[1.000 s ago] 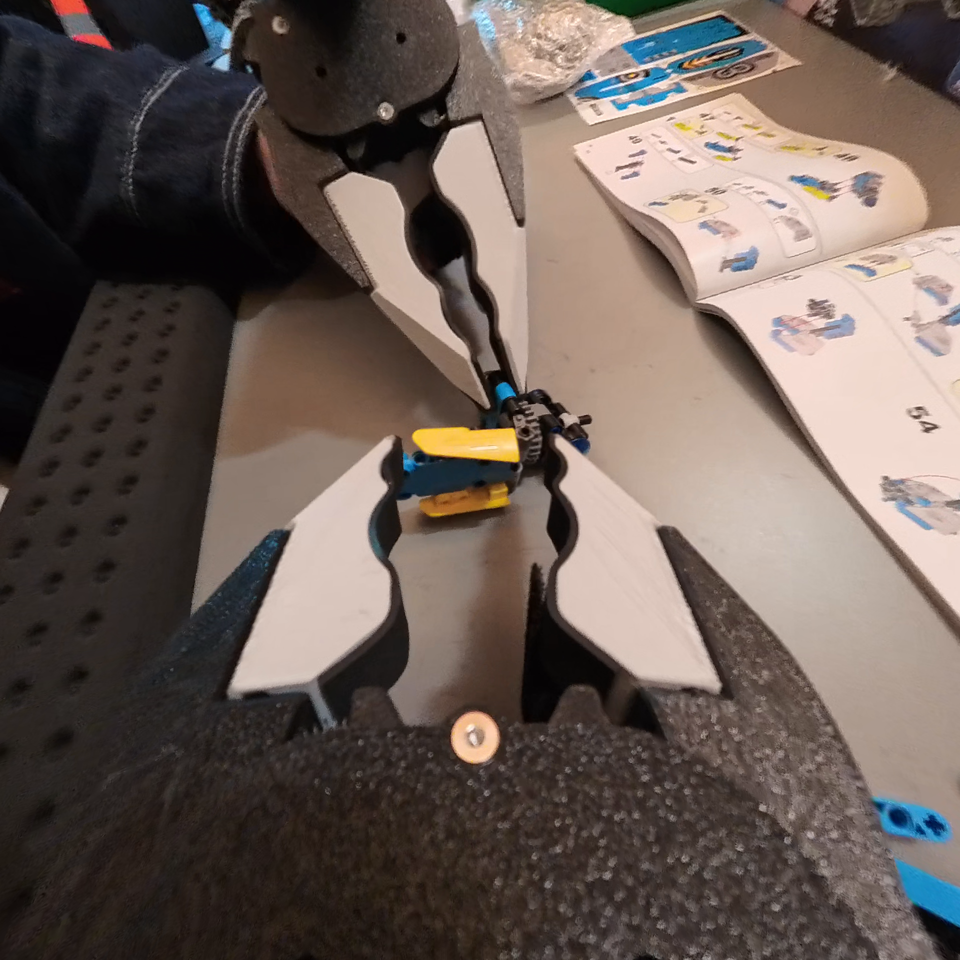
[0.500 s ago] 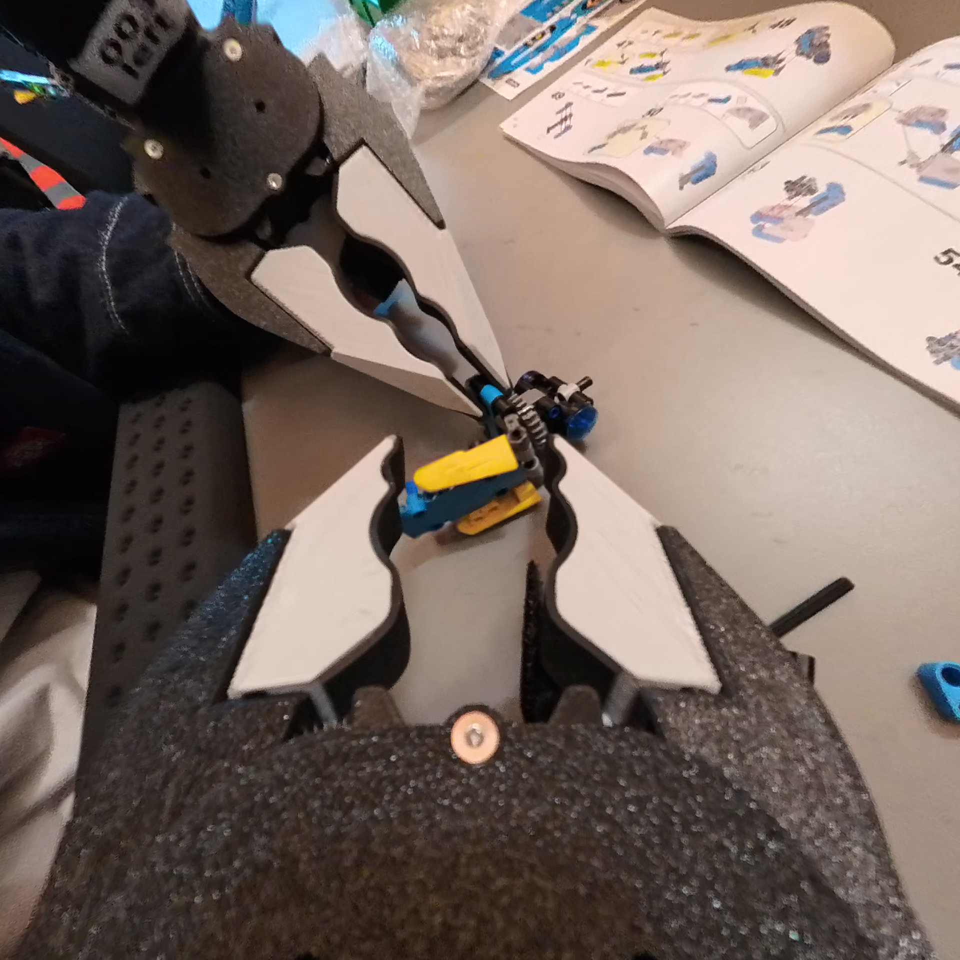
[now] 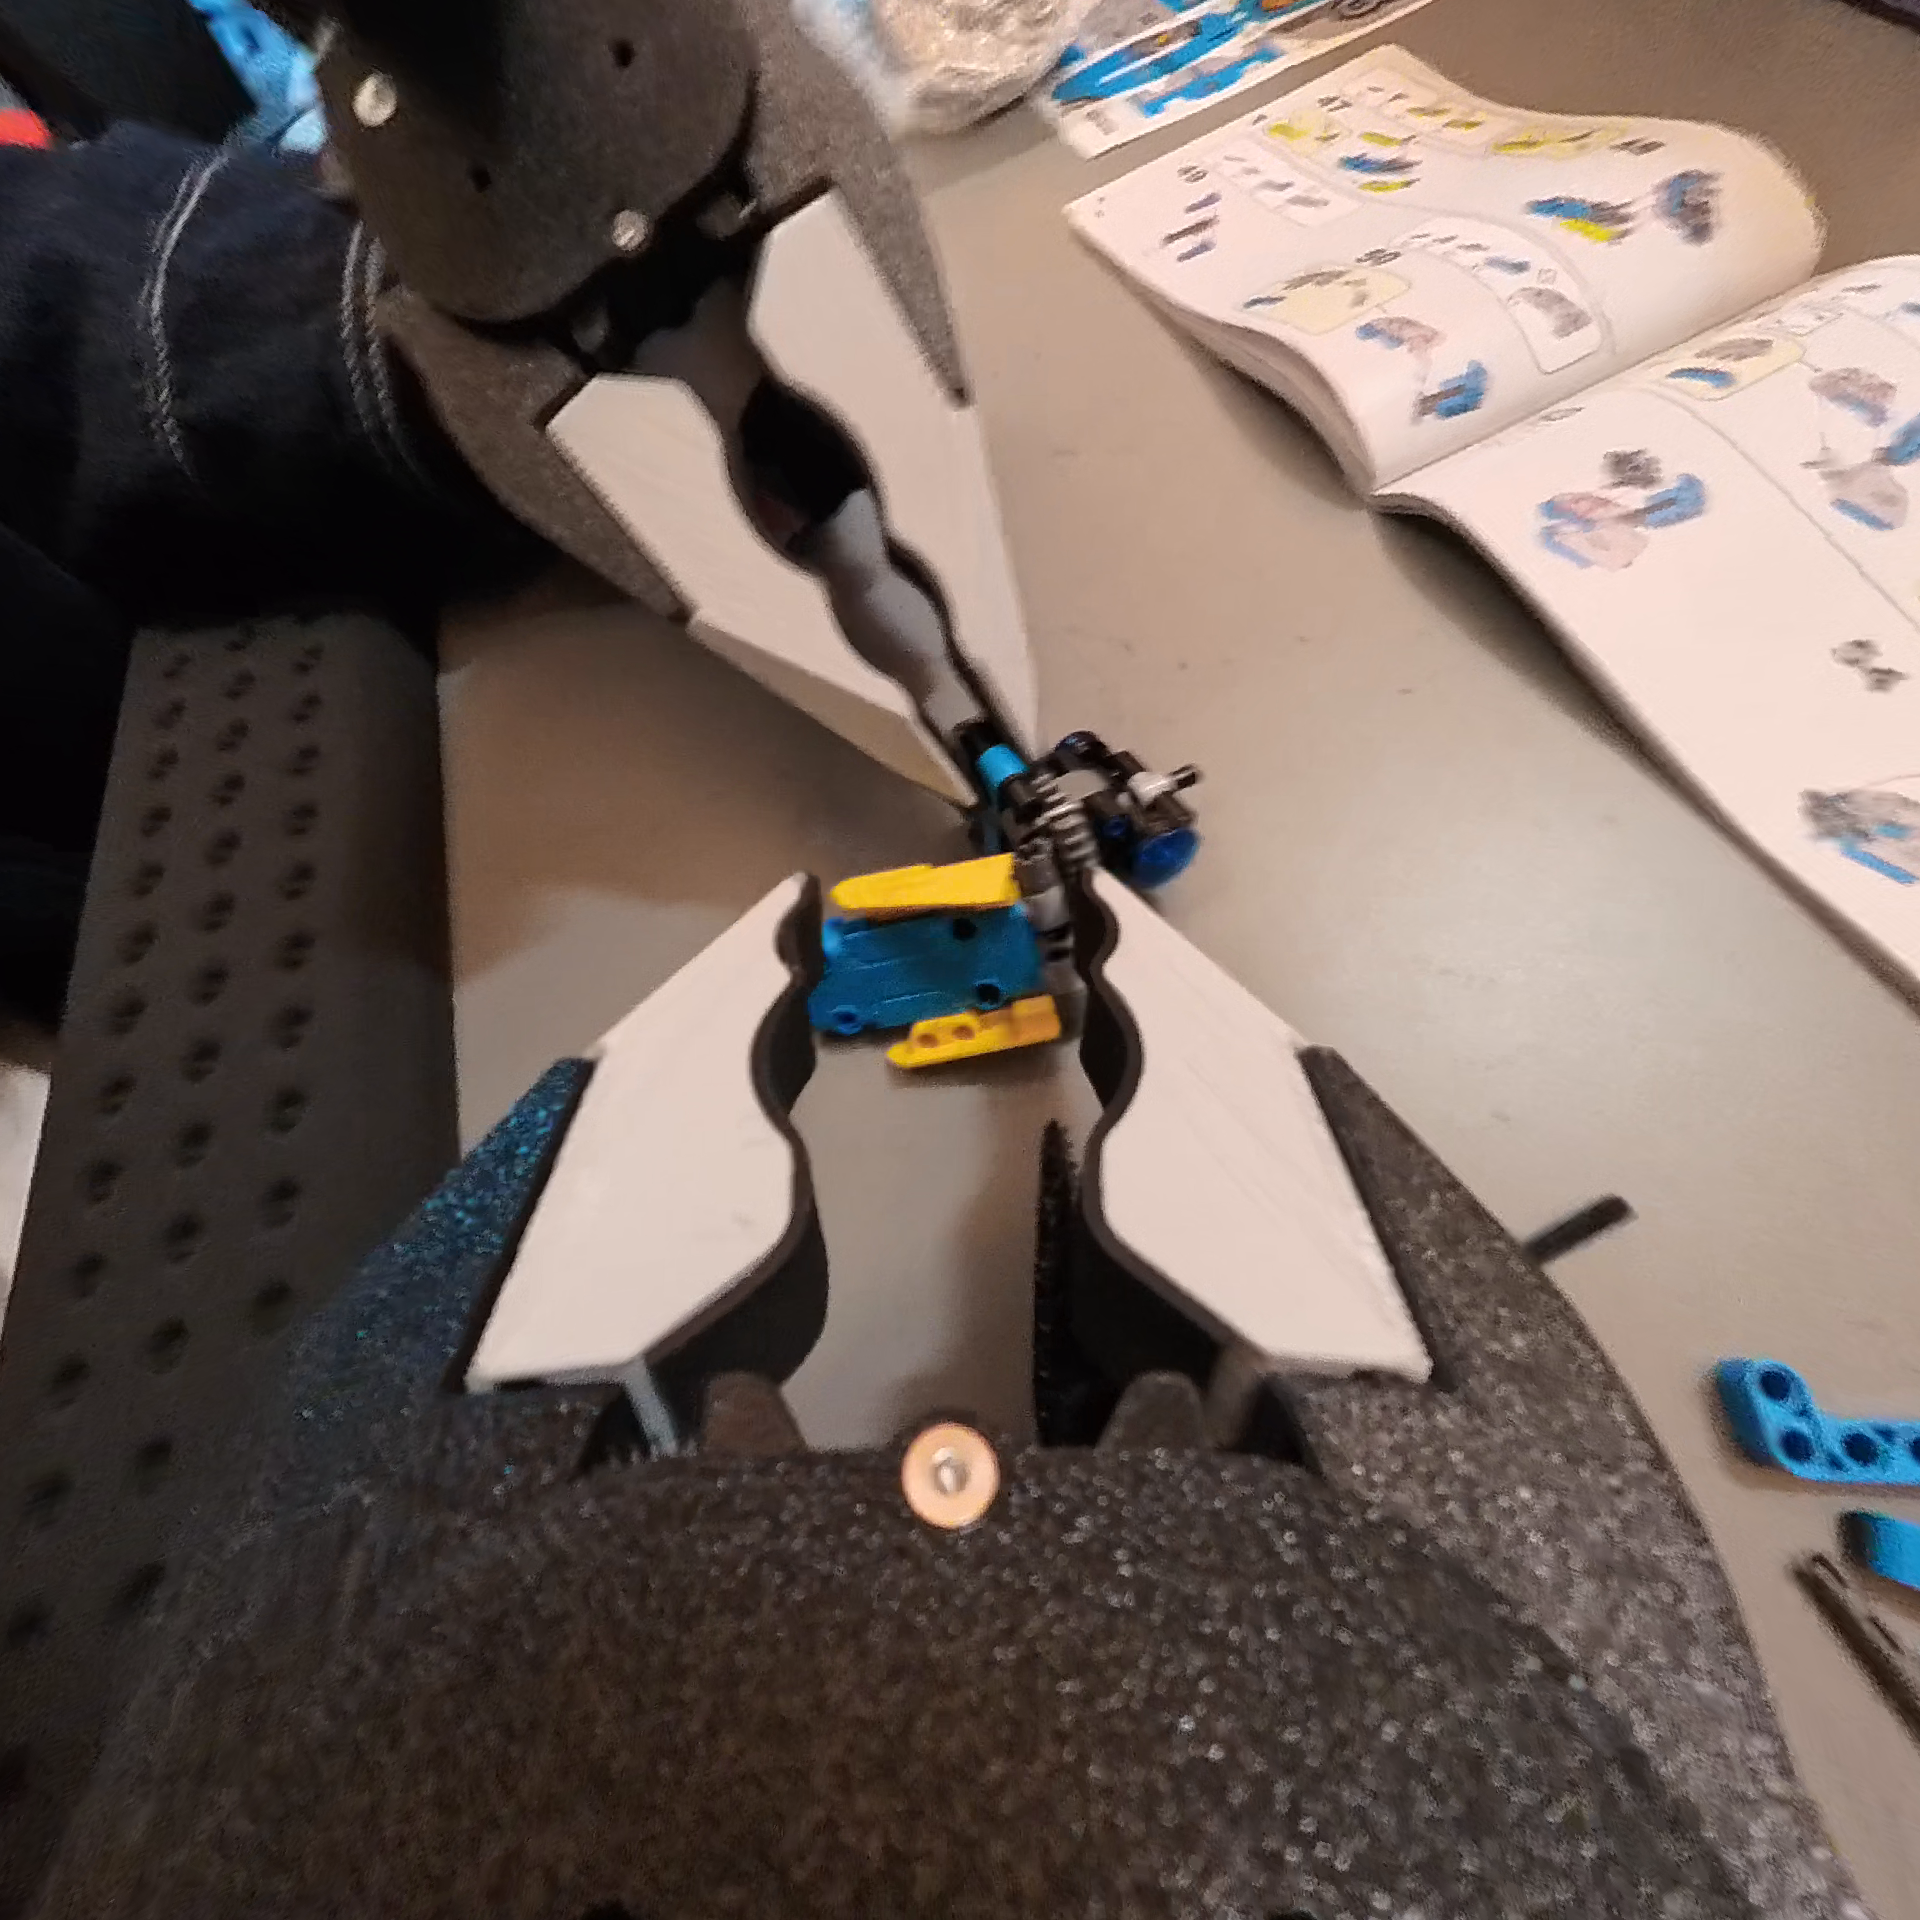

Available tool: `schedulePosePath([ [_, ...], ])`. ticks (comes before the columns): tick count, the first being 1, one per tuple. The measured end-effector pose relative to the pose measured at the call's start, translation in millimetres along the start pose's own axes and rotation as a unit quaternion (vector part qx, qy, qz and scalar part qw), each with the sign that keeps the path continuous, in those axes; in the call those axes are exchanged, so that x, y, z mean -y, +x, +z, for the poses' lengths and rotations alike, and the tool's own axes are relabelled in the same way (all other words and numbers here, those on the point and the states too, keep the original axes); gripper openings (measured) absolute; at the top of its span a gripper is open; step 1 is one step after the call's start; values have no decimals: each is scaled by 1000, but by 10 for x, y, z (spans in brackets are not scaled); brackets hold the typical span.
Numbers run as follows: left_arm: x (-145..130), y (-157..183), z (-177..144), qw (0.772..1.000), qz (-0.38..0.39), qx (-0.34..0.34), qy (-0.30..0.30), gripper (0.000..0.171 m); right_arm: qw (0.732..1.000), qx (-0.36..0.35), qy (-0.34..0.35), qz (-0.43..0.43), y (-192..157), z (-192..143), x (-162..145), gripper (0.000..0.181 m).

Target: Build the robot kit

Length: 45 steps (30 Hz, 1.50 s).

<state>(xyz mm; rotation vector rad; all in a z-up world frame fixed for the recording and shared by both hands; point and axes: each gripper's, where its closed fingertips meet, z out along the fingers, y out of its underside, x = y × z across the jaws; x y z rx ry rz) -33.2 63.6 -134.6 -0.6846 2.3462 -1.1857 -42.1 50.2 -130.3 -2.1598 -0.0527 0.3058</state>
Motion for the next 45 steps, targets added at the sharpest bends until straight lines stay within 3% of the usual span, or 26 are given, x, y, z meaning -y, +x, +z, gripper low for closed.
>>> schedulePosePath([
  [4, 0, 2, 0, 1000, 0, -2, -1, 9, 999, 7, -27, -31, -22, 43, -113, 50],
  [9, -8, -2, -5, 1000, 0, -1, -6, 9, 997, 14, -31, -75, -114, -15, -55, 76],
  [11, -8, -1, -6, 1000, 3, -1, -8, 9, 993, -10, -50, -110, -129, 25, -113, 78],
  [16, -16, -4, -11, 1000, 6, 1, -13, 9, 984, -56, -78, -148, -96, 103, -185, 75],
  [18, -20, -9, -13, 1000, 2, -1, -14, 9, 981, -73, -77, -162, -80, 62, -154, 65],
  [30, -24, -6, -14, 1000, 1, -4, -14, 10, 982, -76, -99, -144, -114, 55, -271, 72],
  [41, -42, -13, -12, 999, -33, -19, -9, 10, 967, -101, -93, -212, -59, 49, -245, 57],
  [45, -63, 12, -14, 999, -38, -25, -12, 14, 976, -56, -79, -196, -136, 72, -257, 57],
])
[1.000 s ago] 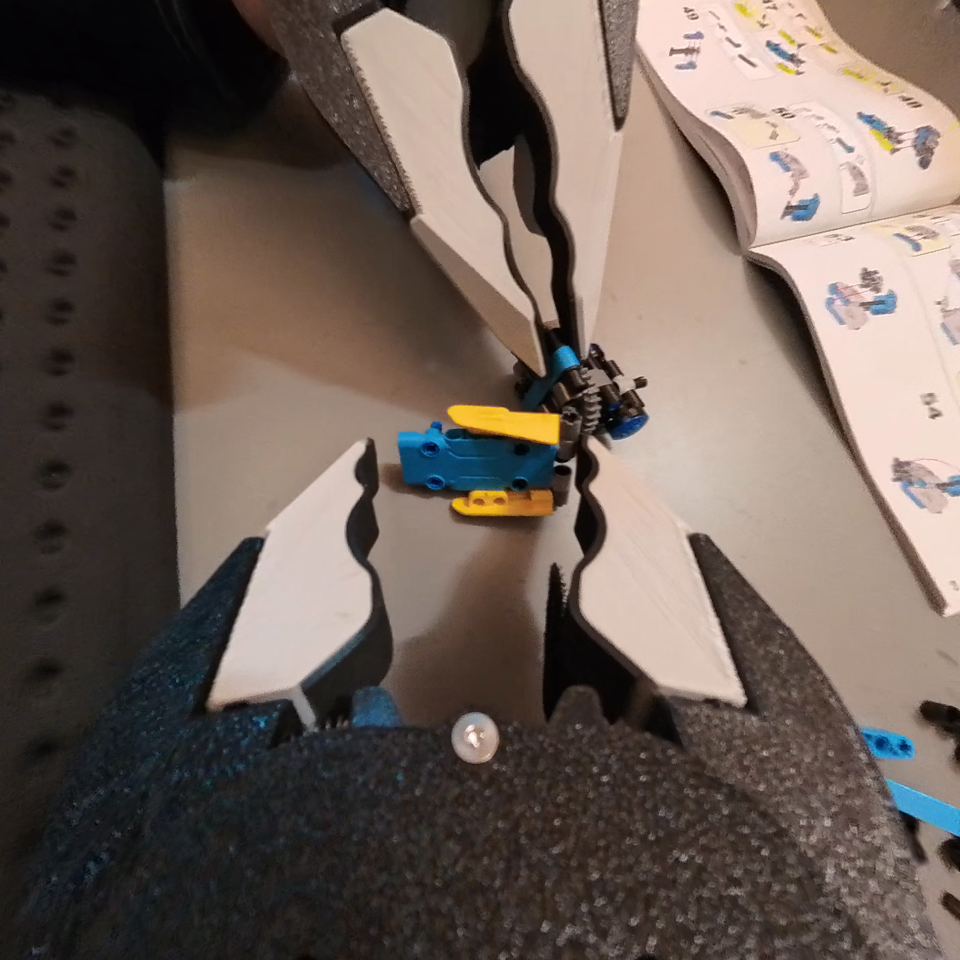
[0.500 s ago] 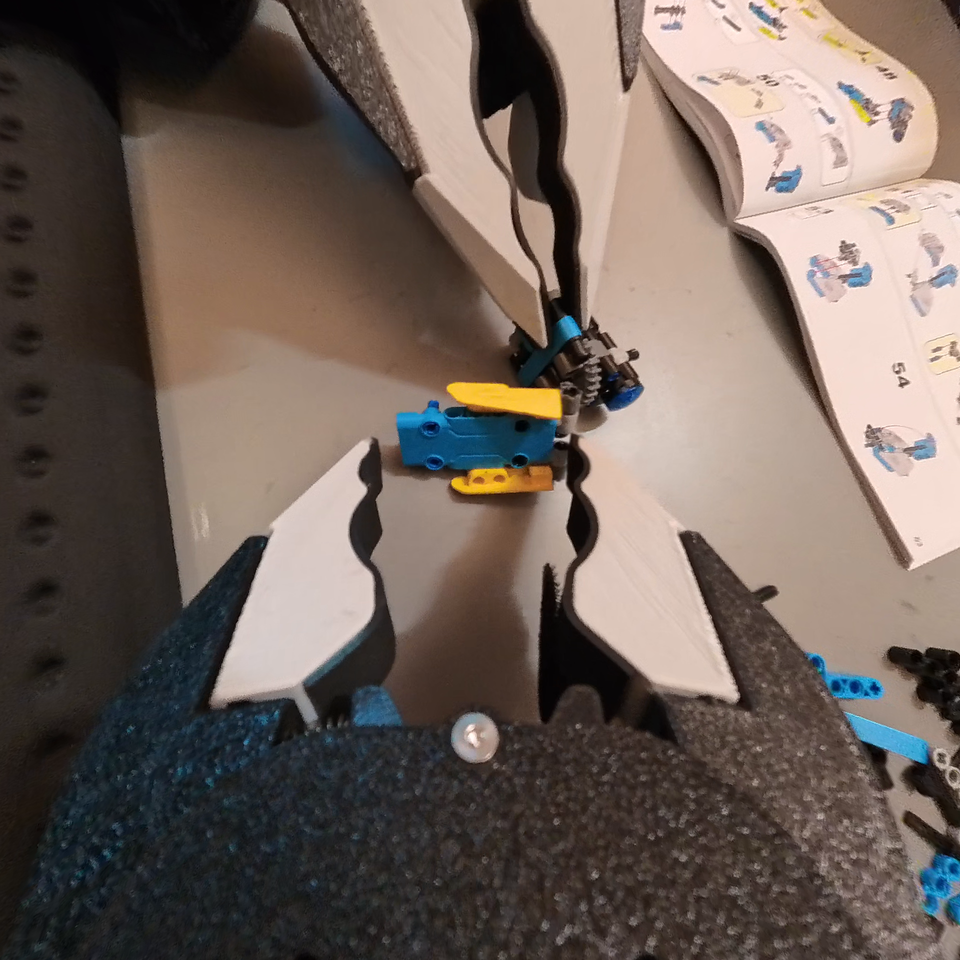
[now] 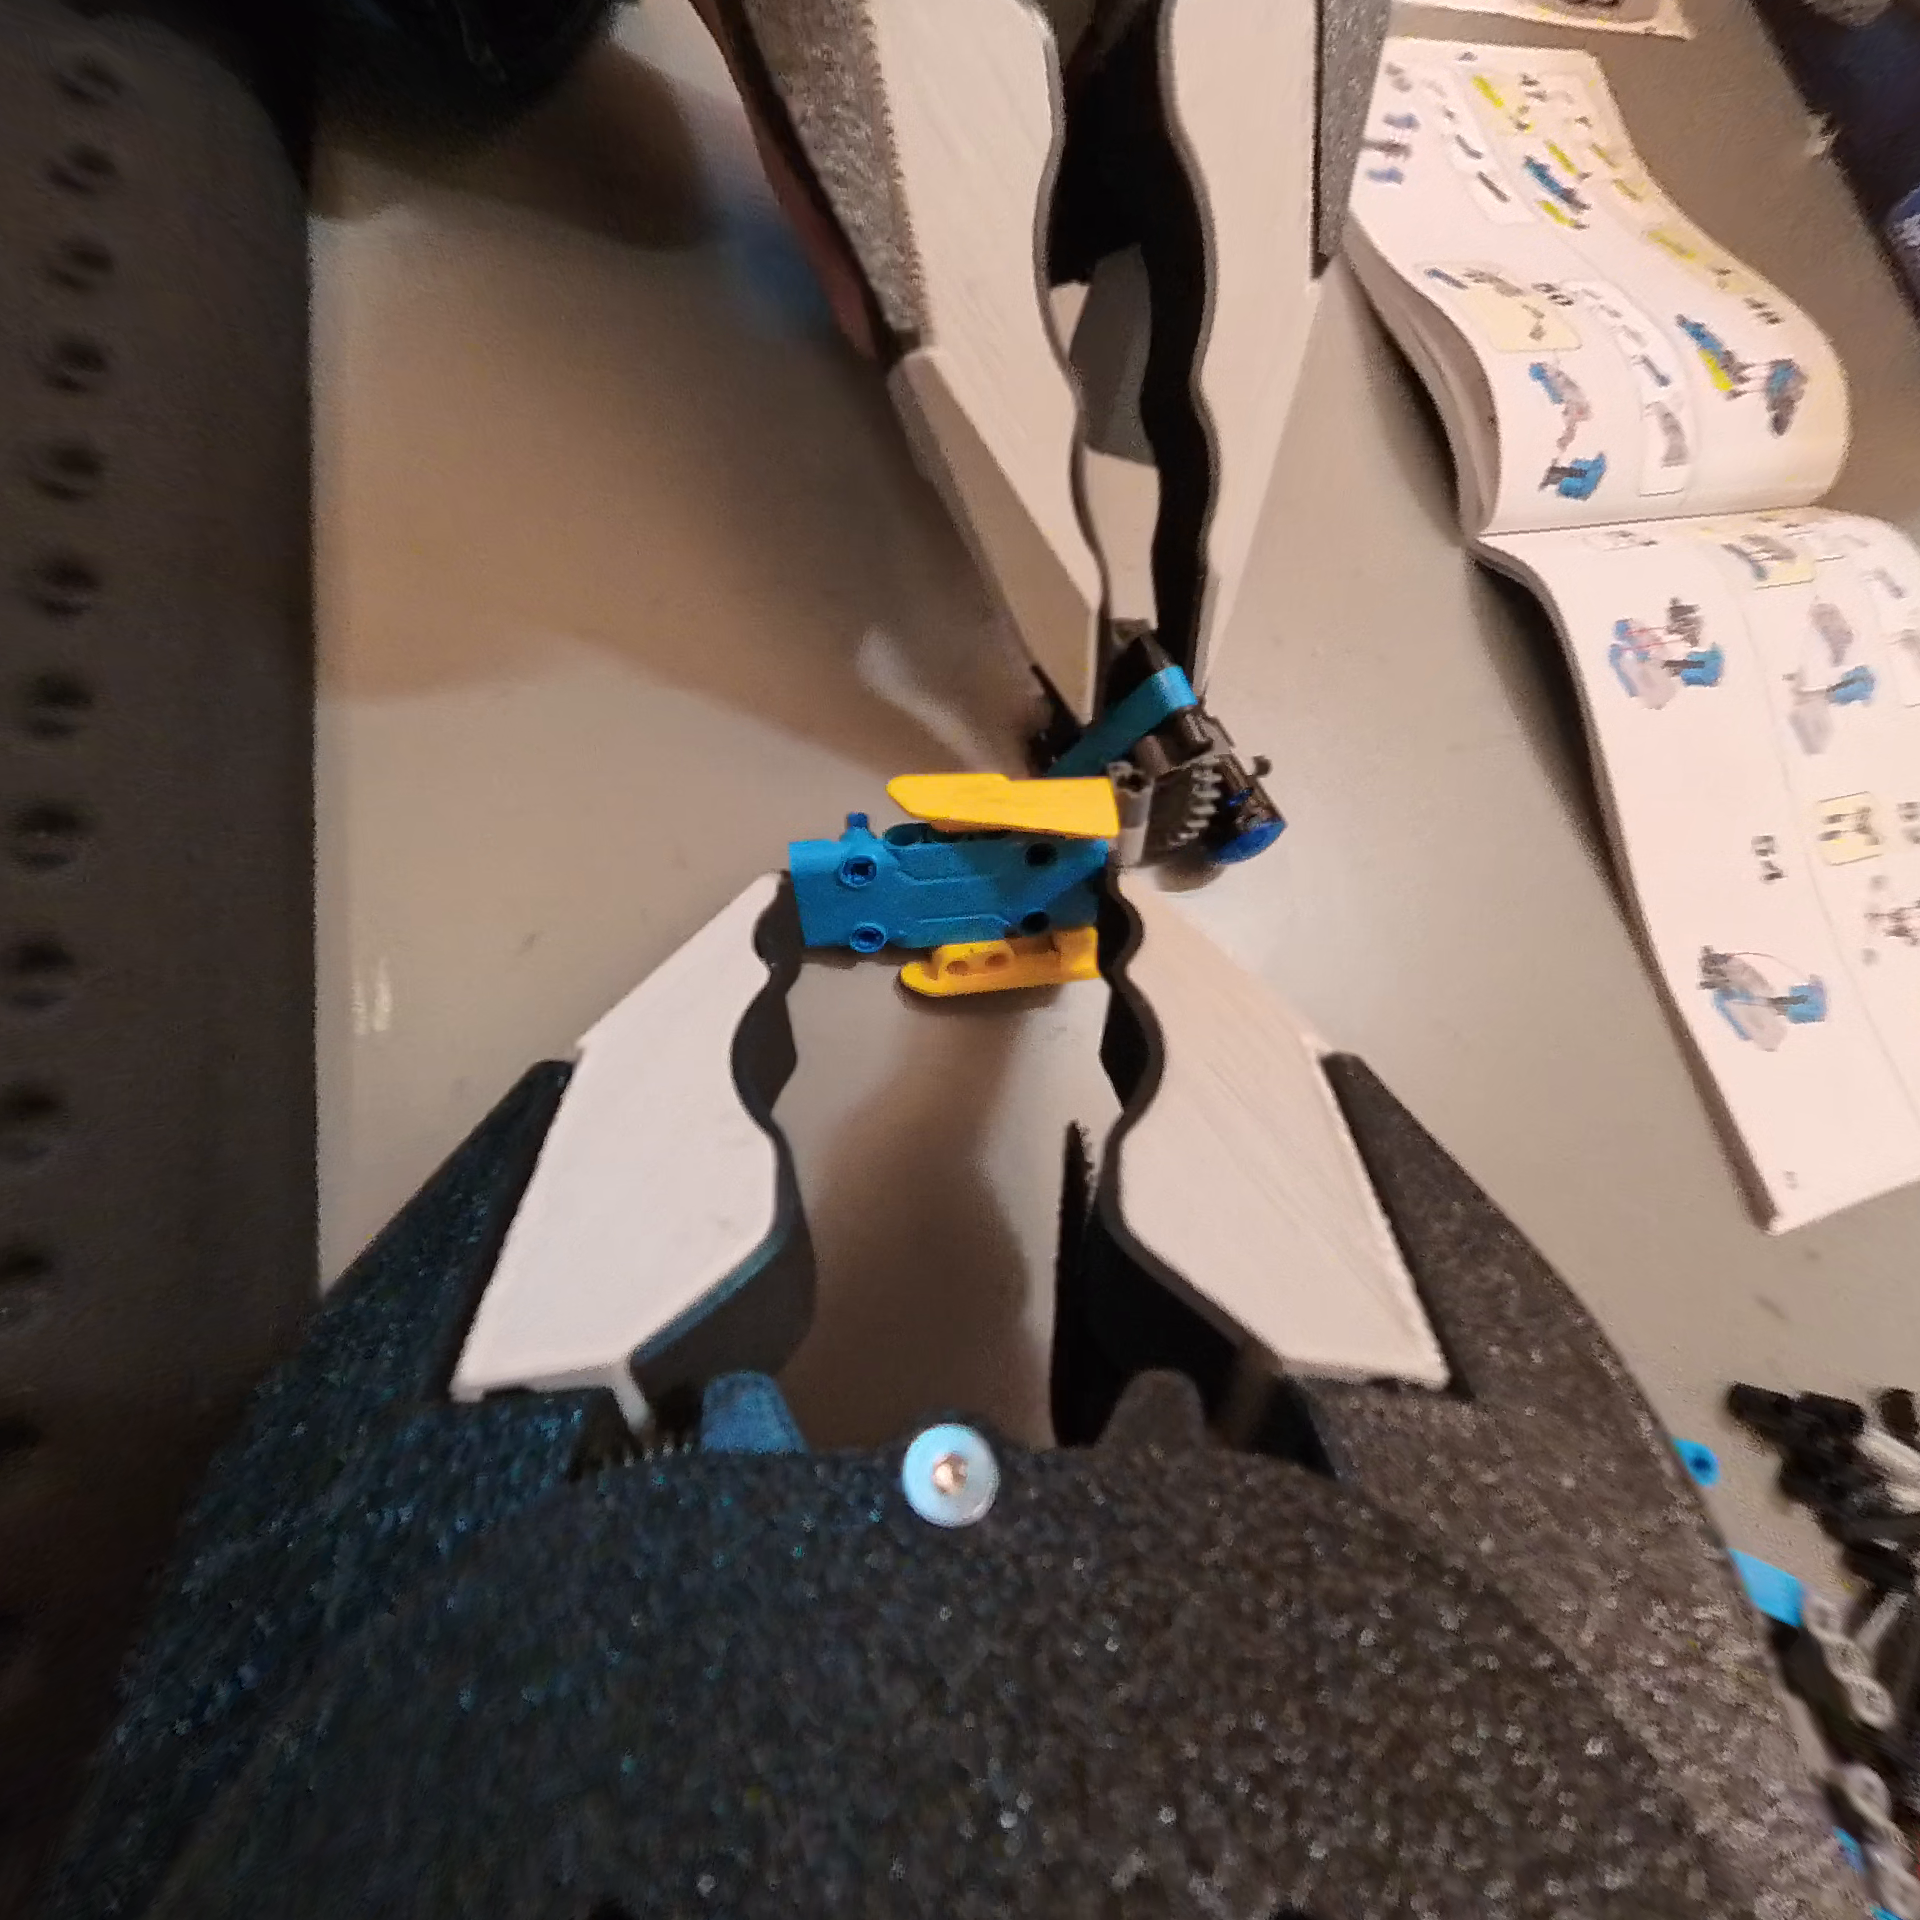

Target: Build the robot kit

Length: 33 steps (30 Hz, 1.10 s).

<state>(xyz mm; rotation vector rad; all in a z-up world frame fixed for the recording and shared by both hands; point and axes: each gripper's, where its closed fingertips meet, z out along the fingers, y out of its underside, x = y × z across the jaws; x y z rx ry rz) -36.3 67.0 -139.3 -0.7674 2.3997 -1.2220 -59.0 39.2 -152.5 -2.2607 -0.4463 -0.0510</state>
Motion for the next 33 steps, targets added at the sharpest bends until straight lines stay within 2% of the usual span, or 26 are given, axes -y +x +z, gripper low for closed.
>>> schedulePosePath([
  [2, -3, 18, -2, 1000, 0, -1, 0, 21, 1000, 5, 10, 16, 57, -9, -10, 57],
  [4, -2, 10, -4, 1000, -10, -1, 0, 21, 999, 24, 27, 37, 101, -41, -16, 57],
  [6, 2, -7, 1, 1000, -22, -1, 2, 20, 991, 74, 59, 95, 117, -102, 20, 57],
  [10, 3, -32, 7, 1000, -31, 4, 5, 18, 943, 188, 121, 248, 191, -181, 119, 57],
  [14, 10, -36, 5, 999, -39, 9, 5, 17, 913, 236, 149, 299, 213, -207, 218, 57],
  [16, 11, -25, 3, 999, -47, 5, 5, 19, 915, 245, 122, 296, 149, -141, 186, 57],
  [24, 0, -55, -7, 998, -69, 7, 8, 14, 926, 229, 114, 278, 145, -82, 185, 57],
  [26, -4, -51, -14, 997, -75, 3, 8, 15, 941, 214, 105, 242, 137, -64, 166, 57],
  [29, -6, -68, -19, 996, -88, 1, 10, 13, 974, 175, 82, 117, 136, -23, 97, 57],
  [31, -7, -74, -20, 995, -95, -4, 12, 12, 972, 191, 81, 107, 141, -27, 90, 57],
  [33, -7, -76, -18, 995, -95, -4, 11, 12, 957, 233, 84, 148, 152, -51, 102, 58],
])
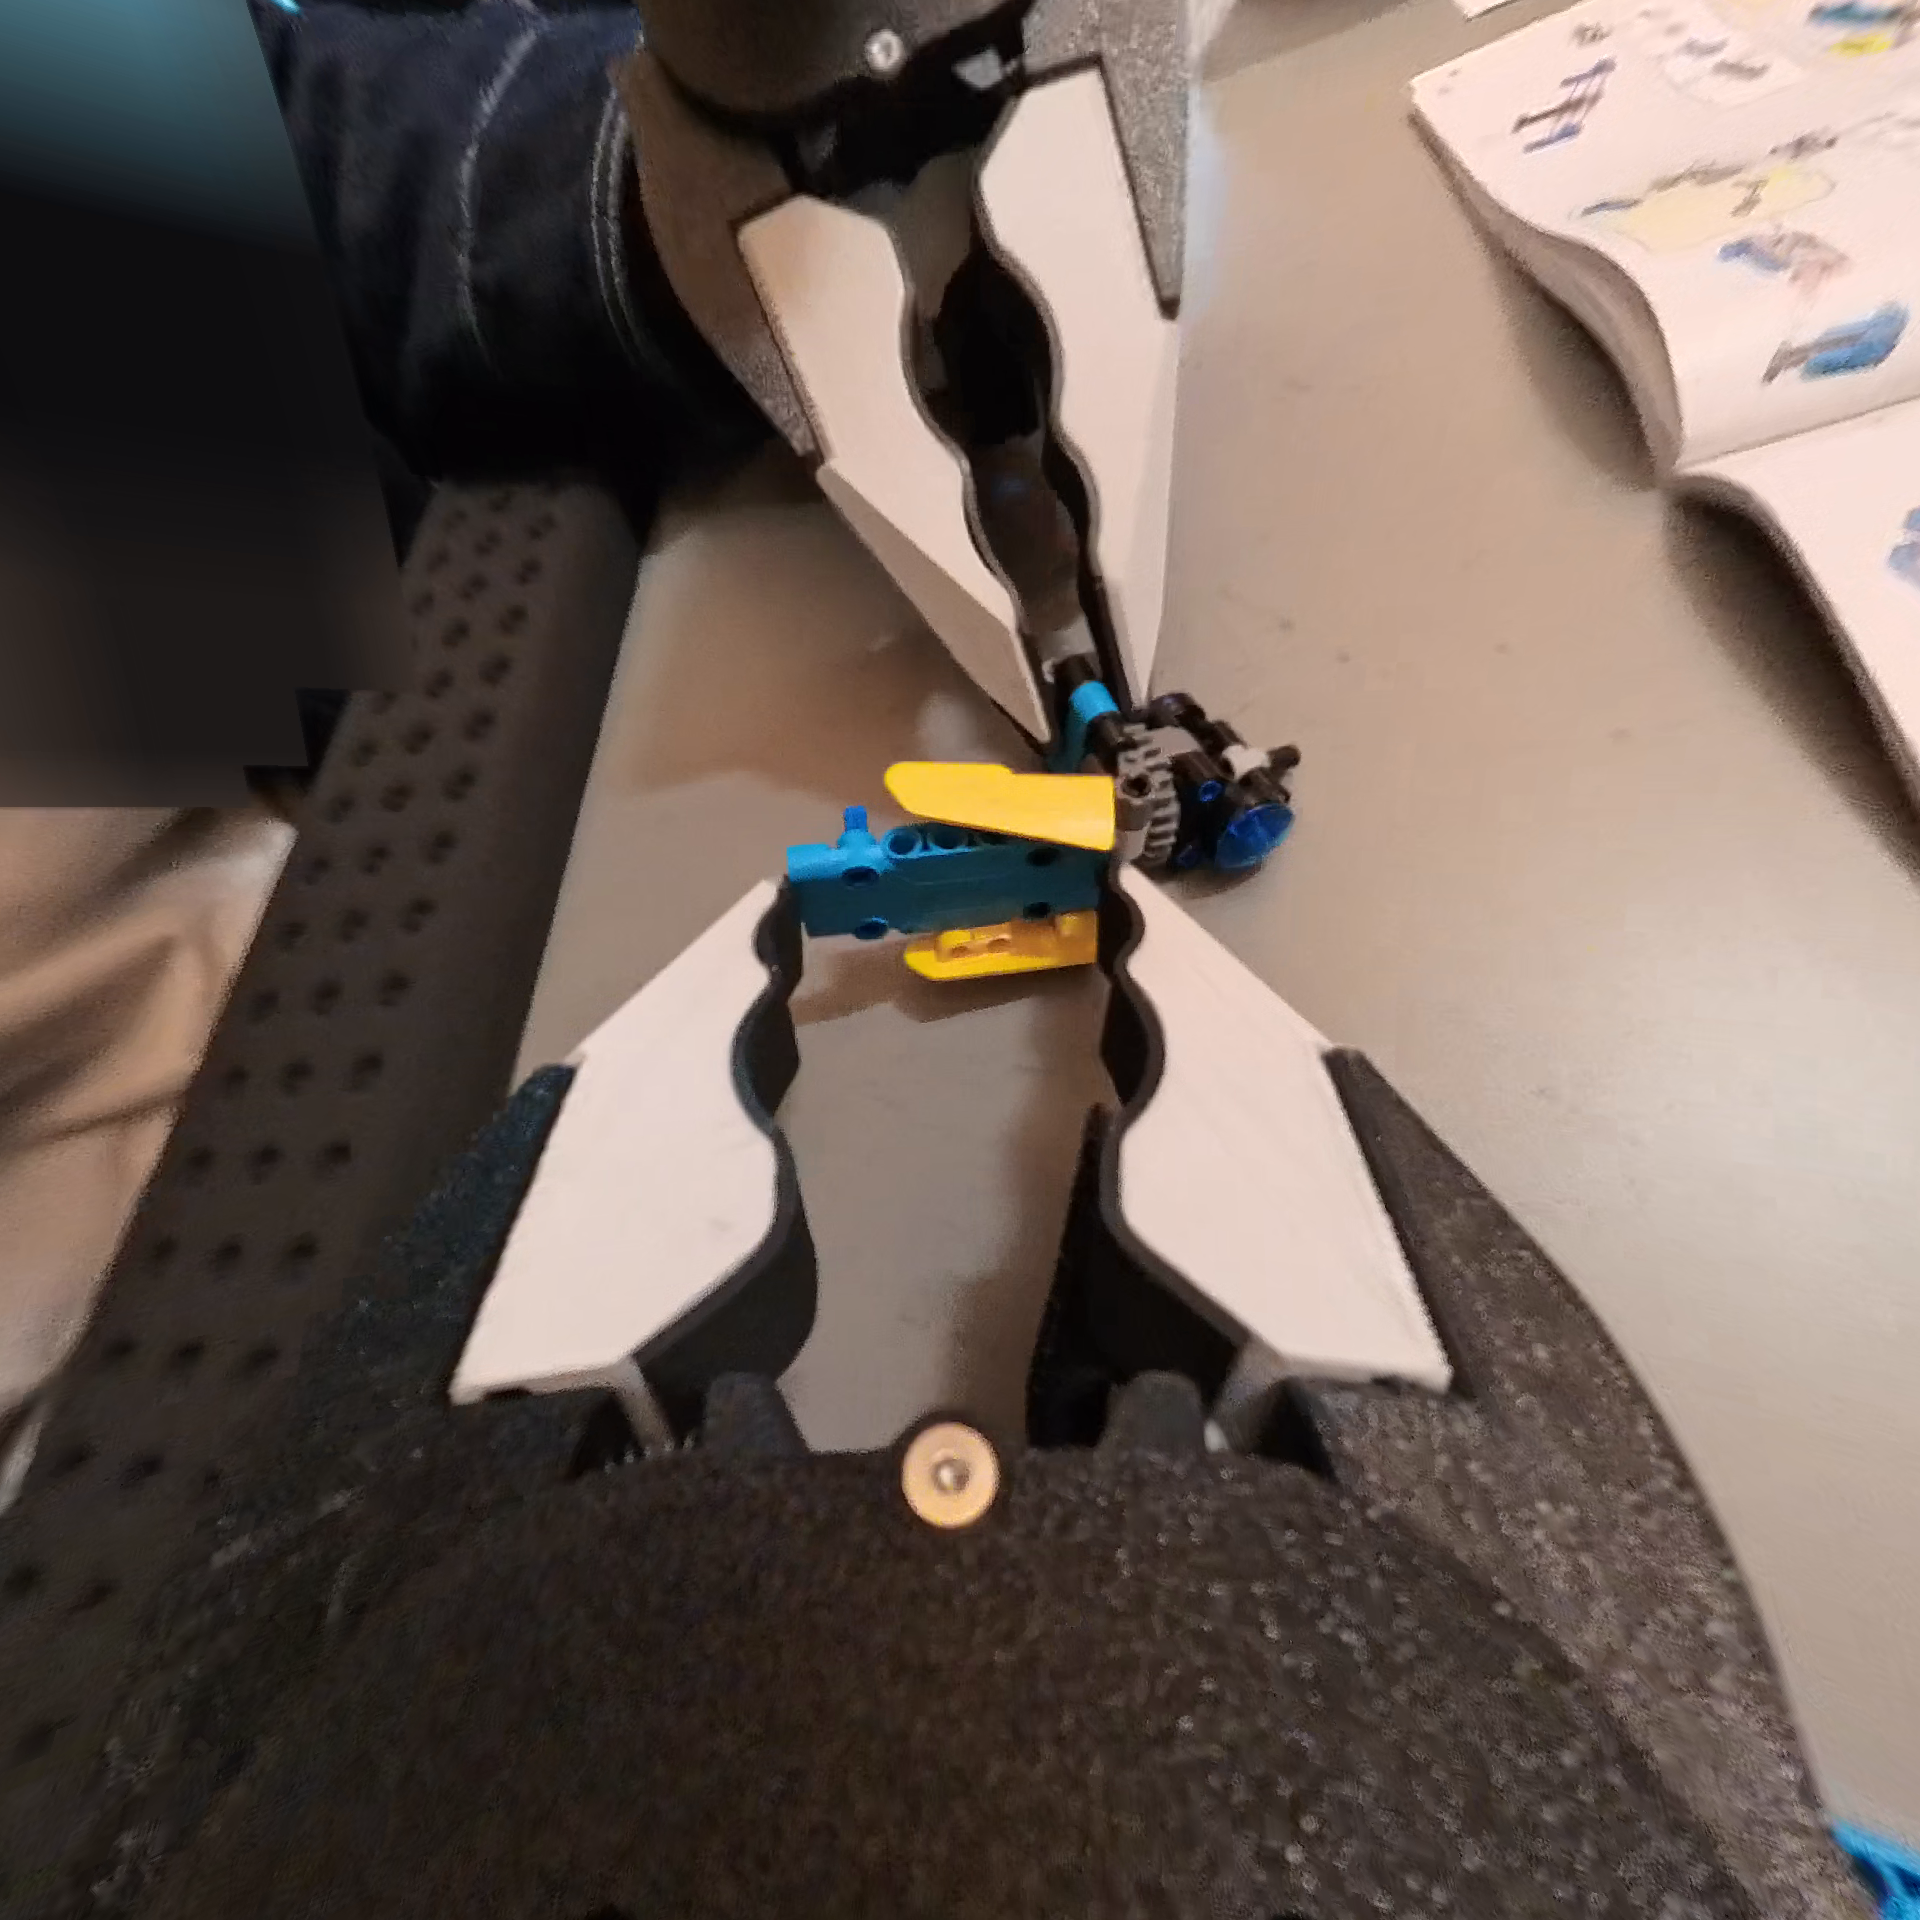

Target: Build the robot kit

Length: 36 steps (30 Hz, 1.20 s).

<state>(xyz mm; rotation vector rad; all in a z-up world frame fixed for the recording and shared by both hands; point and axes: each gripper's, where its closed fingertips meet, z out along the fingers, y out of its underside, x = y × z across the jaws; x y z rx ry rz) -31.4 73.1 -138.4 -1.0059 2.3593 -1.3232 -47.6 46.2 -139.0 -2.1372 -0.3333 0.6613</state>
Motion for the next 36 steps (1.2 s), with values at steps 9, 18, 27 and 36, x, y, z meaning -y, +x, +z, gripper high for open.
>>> schedulePosePath([
  [9, 1, -8, 10, 1000, 15, 15, -1, 11, 990, 98, 16, 102, -1, -43, 65, 57],
  [18, -5, 7, 7, 1000, -2, 3, -1, 11, 999, 32, -10, -26, -48, 45, 17, 57],
  [27, 2, -2, 4, 1000, -15, 0, 1, 11, 999, 32, 1, 10, -32, 28, 36, 58],
  [36, 8, -66, -15, 1000, -24, 19, 2, 11, 999, -44, -8, -6, 62, -53, -33, 61],
])
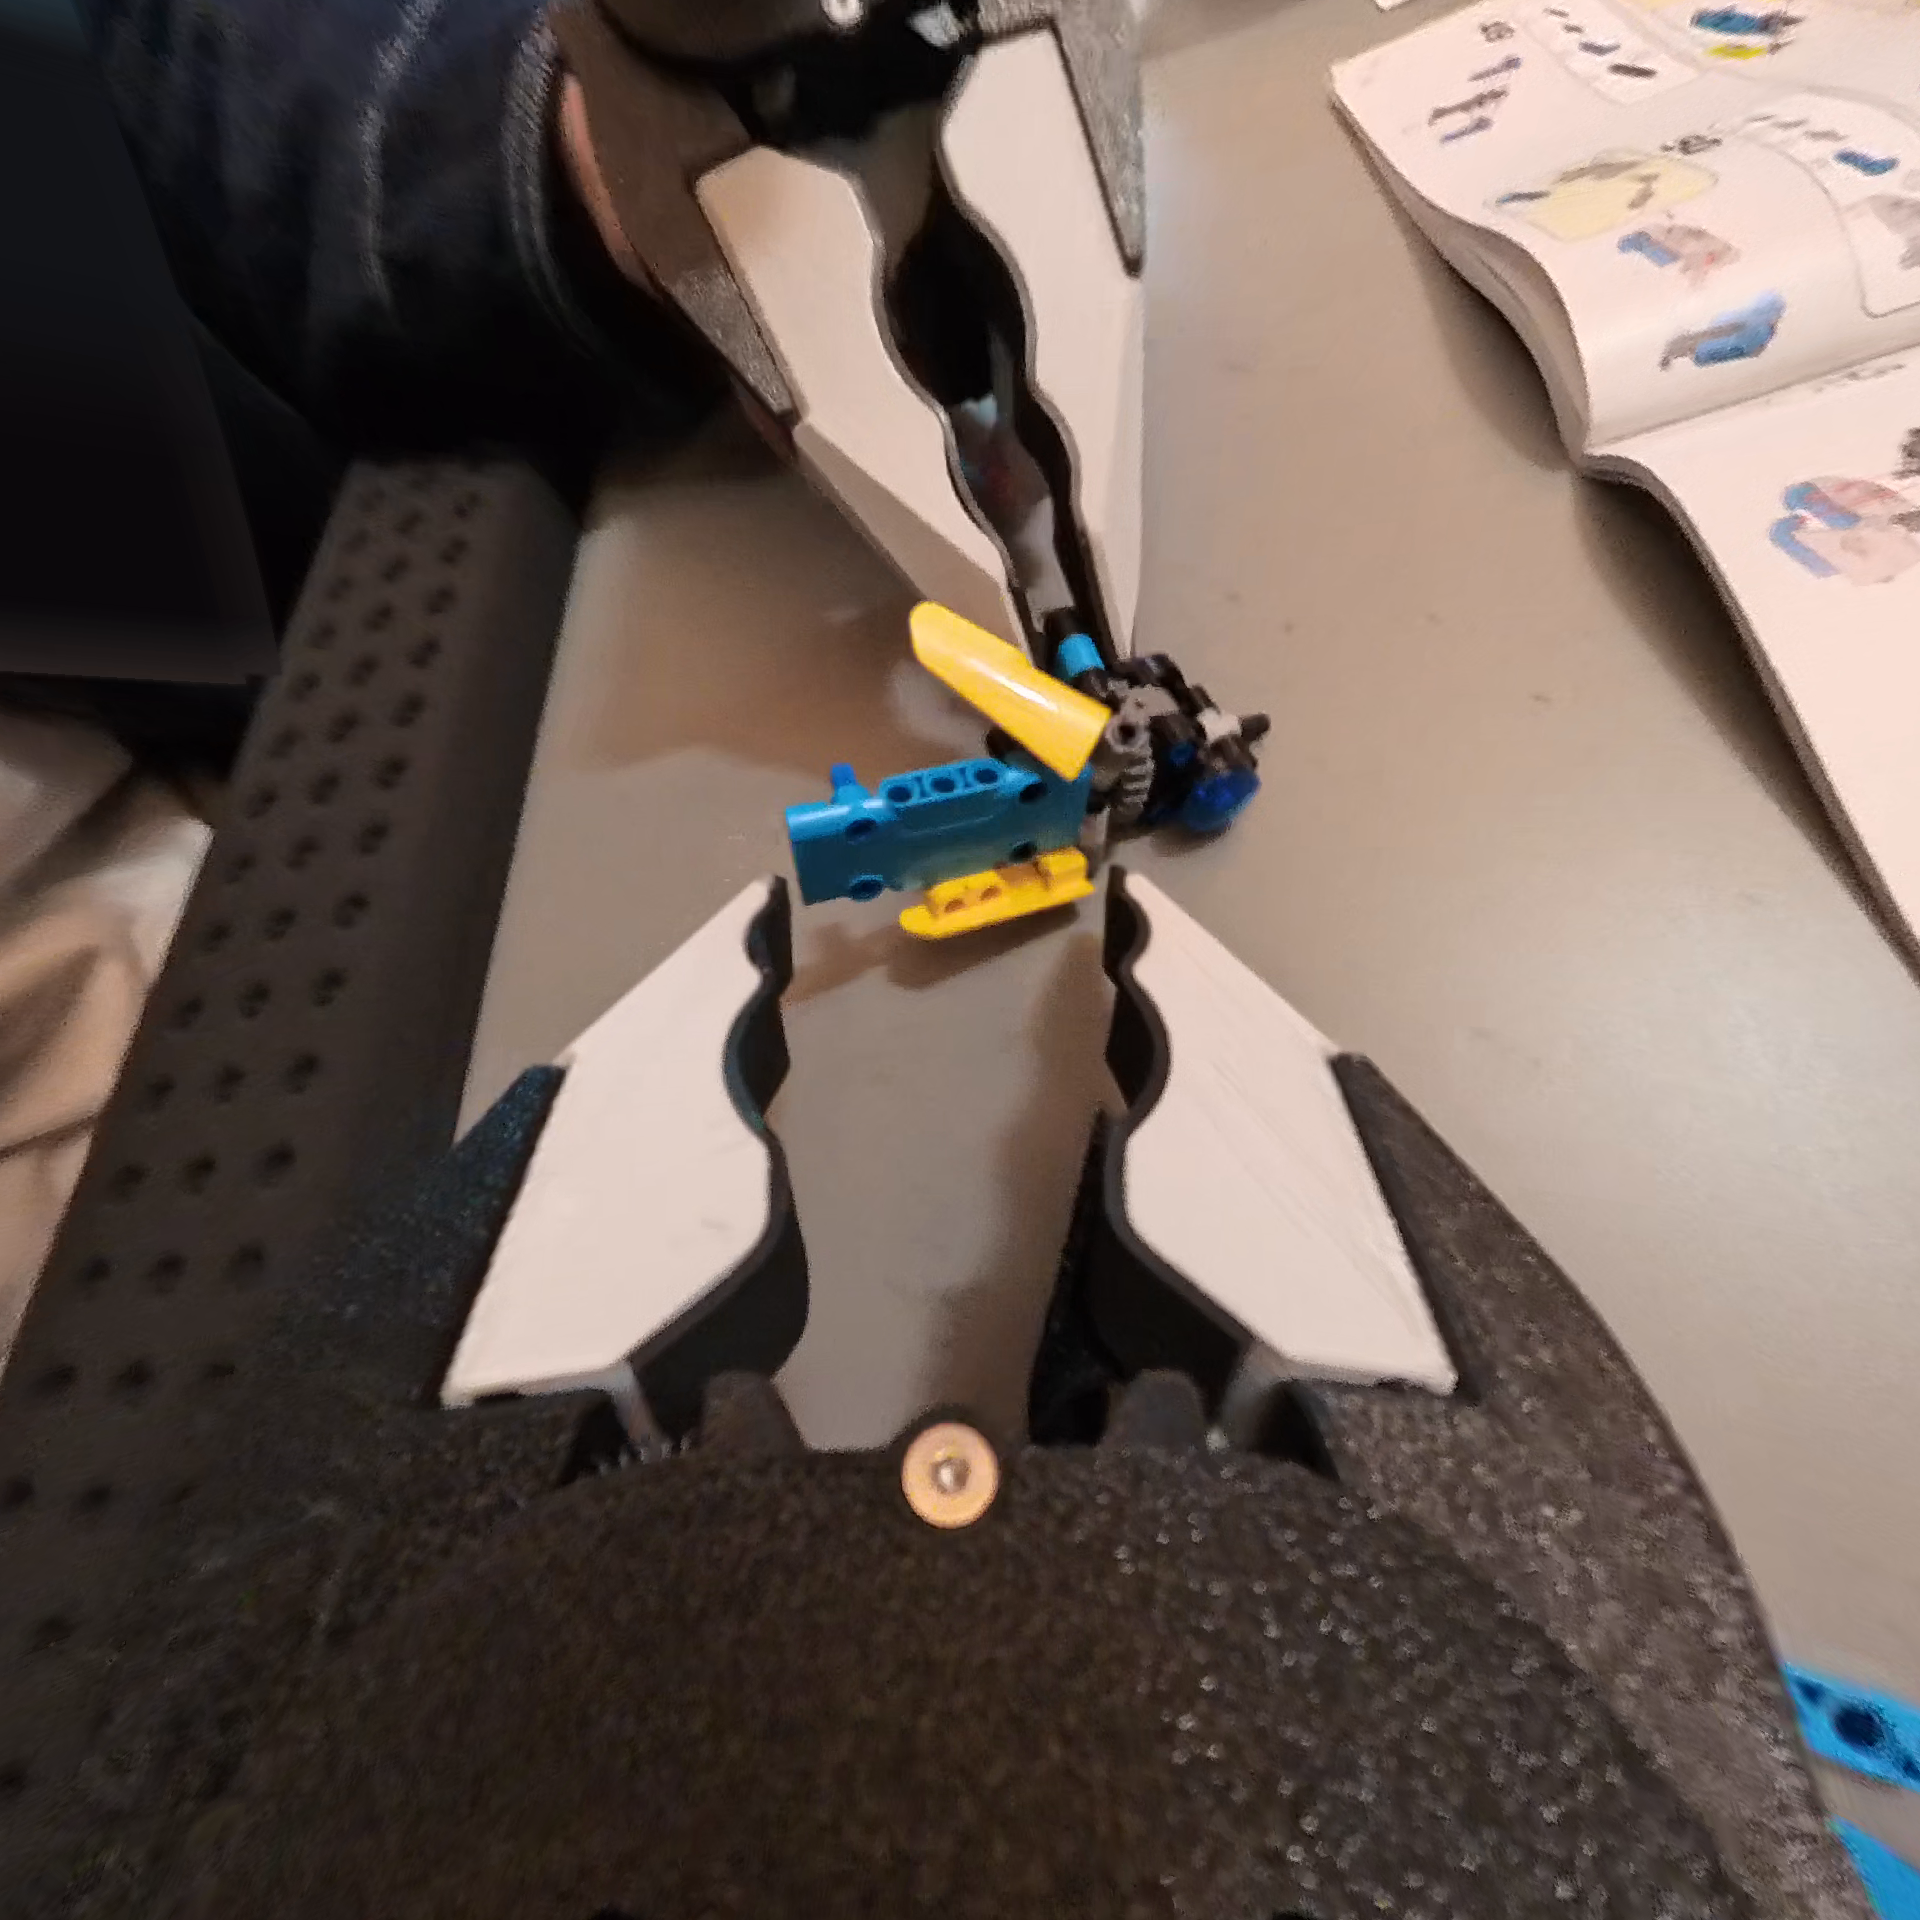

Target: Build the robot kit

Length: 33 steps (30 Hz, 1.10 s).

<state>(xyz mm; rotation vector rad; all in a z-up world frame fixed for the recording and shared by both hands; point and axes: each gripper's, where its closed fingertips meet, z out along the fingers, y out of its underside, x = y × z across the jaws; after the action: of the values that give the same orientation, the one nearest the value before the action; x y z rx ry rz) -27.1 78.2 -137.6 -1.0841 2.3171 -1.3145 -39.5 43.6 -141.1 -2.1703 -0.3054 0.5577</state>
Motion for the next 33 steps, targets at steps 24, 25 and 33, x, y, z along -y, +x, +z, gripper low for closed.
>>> schedulePosePath([
  [24, 119, -107, 79, 993, -19, 117, 22, 8, 950, -230, 29, 208, 327, 88, 214, 43],
  [25, 119, -106, 80, 993, -20, 116, 23, 8, 950, -228, 33, 210, 329, 79, 217, 43],
  [33, 116, -73, 89, 995, -21, 98, 23, 8, 965, -184, 32, 185, 269, 51, 172, 42],
])
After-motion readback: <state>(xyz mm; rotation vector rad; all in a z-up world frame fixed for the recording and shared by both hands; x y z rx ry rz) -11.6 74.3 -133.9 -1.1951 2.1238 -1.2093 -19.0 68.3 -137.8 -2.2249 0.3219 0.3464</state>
